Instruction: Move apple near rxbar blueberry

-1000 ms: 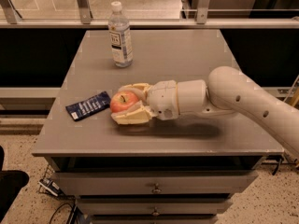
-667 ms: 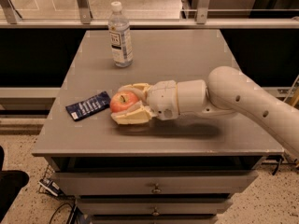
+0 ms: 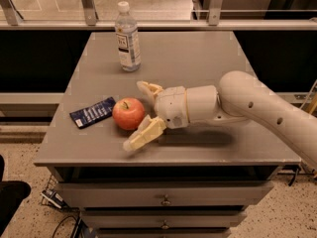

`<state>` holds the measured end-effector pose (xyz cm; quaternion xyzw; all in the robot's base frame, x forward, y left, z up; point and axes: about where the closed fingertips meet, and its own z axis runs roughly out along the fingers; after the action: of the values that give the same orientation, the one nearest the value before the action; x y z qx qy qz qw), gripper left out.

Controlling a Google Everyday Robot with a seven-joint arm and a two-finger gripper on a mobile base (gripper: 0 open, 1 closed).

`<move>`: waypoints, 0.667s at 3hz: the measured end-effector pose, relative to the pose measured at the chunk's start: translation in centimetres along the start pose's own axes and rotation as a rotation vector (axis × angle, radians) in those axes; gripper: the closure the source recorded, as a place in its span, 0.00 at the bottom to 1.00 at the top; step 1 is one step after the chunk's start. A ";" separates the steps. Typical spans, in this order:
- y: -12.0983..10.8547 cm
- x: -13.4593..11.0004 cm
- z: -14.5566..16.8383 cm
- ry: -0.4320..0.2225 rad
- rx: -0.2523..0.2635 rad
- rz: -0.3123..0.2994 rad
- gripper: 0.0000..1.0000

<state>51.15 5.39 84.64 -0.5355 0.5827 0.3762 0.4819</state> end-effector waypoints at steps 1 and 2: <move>-0.2 -0.1 -0.1 0.007 0.001 0.010 0.00; -1.9 -2.3 -3.7 0.033 0.050 0.006 0.00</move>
Offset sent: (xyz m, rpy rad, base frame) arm 0.0307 -0.0799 0.0821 -0.0542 -0.0318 -0.1278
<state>52.34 2.20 87.95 -0.5275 0.6013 0.3543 0.4844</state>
